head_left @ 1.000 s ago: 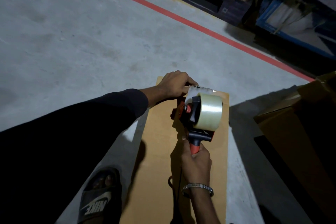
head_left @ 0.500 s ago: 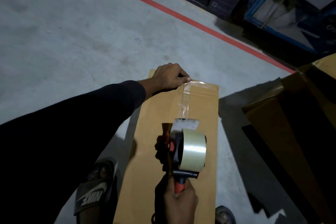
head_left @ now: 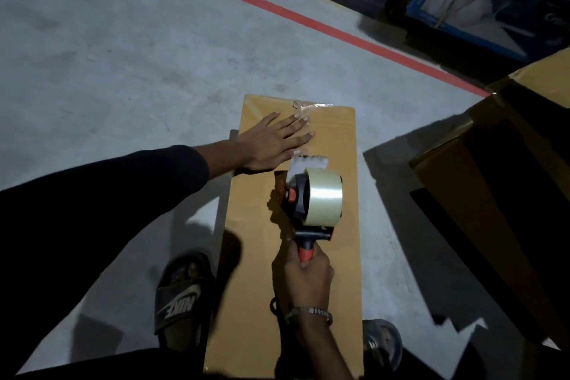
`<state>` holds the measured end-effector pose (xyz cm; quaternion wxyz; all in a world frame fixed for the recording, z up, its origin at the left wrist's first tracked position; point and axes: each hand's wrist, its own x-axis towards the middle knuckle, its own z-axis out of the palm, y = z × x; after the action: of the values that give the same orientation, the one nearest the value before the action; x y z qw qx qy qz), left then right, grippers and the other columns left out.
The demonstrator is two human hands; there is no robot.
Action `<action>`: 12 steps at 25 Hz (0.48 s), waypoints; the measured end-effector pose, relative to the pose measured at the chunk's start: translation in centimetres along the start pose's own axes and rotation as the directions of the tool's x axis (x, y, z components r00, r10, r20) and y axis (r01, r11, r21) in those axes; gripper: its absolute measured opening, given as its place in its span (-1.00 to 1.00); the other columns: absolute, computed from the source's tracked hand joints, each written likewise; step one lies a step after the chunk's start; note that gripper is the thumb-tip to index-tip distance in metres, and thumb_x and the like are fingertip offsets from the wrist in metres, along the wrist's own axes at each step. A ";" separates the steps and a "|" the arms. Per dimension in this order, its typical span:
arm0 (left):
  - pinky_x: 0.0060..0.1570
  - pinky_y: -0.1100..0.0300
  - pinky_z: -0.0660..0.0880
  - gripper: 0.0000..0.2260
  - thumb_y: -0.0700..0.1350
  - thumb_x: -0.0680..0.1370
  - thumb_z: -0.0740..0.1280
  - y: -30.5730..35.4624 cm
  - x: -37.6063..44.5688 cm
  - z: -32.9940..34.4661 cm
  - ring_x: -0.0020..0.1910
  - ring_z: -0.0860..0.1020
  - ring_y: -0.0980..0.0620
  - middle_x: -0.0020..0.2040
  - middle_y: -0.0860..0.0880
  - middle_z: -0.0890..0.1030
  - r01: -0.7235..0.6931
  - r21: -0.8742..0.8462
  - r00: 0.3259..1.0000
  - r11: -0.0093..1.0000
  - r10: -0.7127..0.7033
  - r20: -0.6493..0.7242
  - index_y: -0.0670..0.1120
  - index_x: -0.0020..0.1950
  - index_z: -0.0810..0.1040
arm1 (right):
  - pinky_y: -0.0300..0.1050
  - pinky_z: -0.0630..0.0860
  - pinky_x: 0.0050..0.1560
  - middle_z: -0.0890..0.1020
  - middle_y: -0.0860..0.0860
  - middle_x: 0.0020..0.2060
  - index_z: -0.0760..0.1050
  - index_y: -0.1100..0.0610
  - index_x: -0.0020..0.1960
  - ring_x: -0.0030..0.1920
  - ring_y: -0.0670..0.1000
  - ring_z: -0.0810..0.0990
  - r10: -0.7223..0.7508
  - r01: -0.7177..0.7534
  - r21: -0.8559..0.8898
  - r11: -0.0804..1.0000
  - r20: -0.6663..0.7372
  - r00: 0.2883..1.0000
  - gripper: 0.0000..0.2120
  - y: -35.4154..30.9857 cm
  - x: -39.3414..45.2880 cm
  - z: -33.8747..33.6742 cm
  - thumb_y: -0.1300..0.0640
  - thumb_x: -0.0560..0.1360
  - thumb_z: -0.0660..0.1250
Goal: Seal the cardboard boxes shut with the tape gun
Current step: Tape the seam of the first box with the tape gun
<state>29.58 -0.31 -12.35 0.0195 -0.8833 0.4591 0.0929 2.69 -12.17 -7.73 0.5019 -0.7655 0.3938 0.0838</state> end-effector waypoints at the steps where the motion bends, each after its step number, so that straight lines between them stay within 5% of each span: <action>1: 0.61 -0.25 -0.06 -0.41 0.20 0.70 -0.17 -0.4 -0.3 -0.3 0.69 -0.14 -0.10 0.71 -0.10 -0.19 -0.015 0.014 1.000 1.000 0.015 0.010 0.08 0.71 -0.21 | -0.20 0.51 -0.23 0.64 -0.04 -0.34 0.57 0.00 -0.15 -0.28 -0.09 0.61 -0.014 0.014 0.007 1.000 0.019 1.000 -0.84 -0.5 0.5 -0.1 -0.04 0.56 0.41; 4: 0.61 -0.25 -0.07 -0.31 0.24 0.69 0.09 -1.4 -1.2 -1.2 0.69 -0.18 -0.08 0.70 -0.09 -0.24 -0.014 -0.006 0.999 1.000 0.014 0.048 0.11 0.71 -0.21 | -0.12 0.57 -0.17 0.62 -0.01 -0.29 0.54 -0.01 -0.14 -0.25 -0.02 0.61 -0.031 0.033 -0.036 0.999 0.075 0.997 -0.80 -2.9 2.4 0.2 -0.10 0.55 0.42; 9: 0.60 -0.28 -0.12 -0.26 0.10 0.68 0.13 -2.1 -1.5 -0.8 0.67 -0.25 -0.09 0.69 -0.10 -0.27 0.015 0.064 0.996 0.998 -0.021 0.088 0.04 0.70 -0.28 | -0.06 0.61 -0.11 0.62 0.01 -0.27 0.51 -0.02 -0.15 -0.24 -0.01 0.60 -0.067 0.071 -0.090 0.993 0.047 0.997 -0.79 -2.7 2.0 1.3 -0.12 0.55 0.40; 12: 0.60 -0.26 -0.18 -0.27 0.09 0.61 0.00 -1.9 -1.8 -0.2 0.67 -0.27 -0.06 0.69 -0.07 -0.28 0.034 0.056 0.996 0.998 -0.039 0.077 0.01 0.69 -0.30 | 0.02 0.63 -0.05 0.62 0.04 -0.21 0.50 -0.03 -0.13 -0.16 0.07 0.60 -0.055 0.063 -0.142 0.988 0.058 0.997 -0.76 -1.7 2.6 1.3 -0.19 0.52 0.37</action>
<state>30.19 2.24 -11.91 0.0632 -0.8864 0.4442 0.1141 5.98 -12.13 -8.52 0.4582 -0.8085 0.3501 0.1178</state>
